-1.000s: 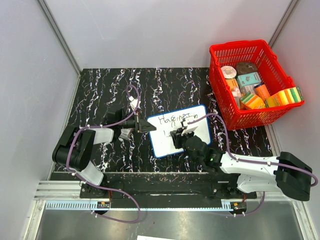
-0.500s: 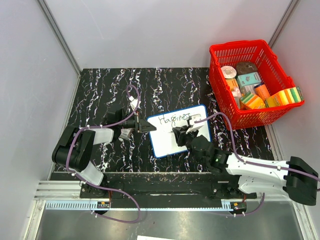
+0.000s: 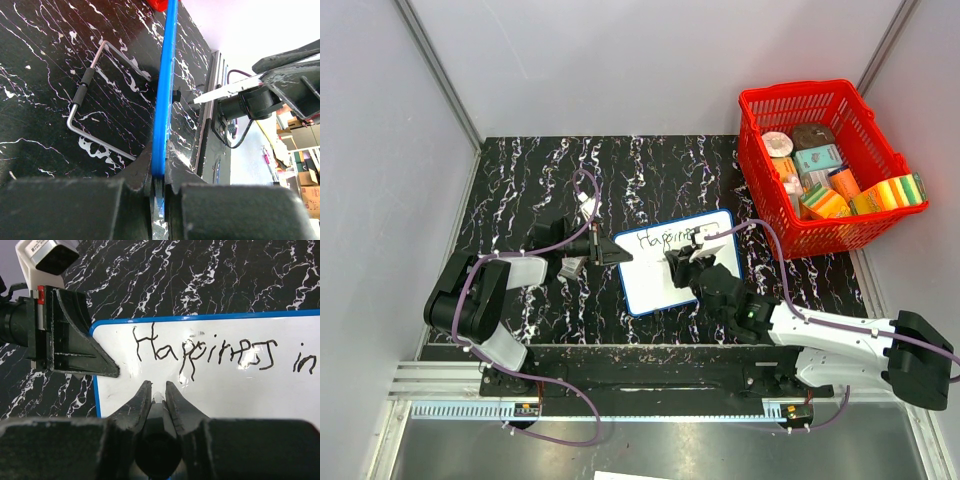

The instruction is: Write a sentence on the whiteboard

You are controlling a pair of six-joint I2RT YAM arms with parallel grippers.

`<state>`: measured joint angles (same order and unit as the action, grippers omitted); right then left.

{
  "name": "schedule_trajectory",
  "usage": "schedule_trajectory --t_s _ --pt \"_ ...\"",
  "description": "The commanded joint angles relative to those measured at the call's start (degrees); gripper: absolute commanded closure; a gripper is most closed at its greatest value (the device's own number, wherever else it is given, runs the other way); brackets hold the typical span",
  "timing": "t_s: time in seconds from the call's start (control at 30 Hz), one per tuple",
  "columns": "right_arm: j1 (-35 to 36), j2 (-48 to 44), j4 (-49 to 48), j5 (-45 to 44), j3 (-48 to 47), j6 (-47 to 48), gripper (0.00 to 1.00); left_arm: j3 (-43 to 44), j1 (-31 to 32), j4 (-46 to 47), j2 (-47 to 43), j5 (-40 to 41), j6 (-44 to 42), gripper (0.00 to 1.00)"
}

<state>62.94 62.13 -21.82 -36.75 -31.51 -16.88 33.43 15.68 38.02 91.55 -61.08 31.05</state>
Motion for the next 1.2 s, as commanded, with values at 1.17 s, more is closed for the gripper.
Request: schedule_trajectory --t_s 1.17 --pt "-1.6 2.7 0.6 -3.2 1.6 -7.3 1.00 0.1 0.2 -2.2 -0.2 6.3 -7.1 1.00"
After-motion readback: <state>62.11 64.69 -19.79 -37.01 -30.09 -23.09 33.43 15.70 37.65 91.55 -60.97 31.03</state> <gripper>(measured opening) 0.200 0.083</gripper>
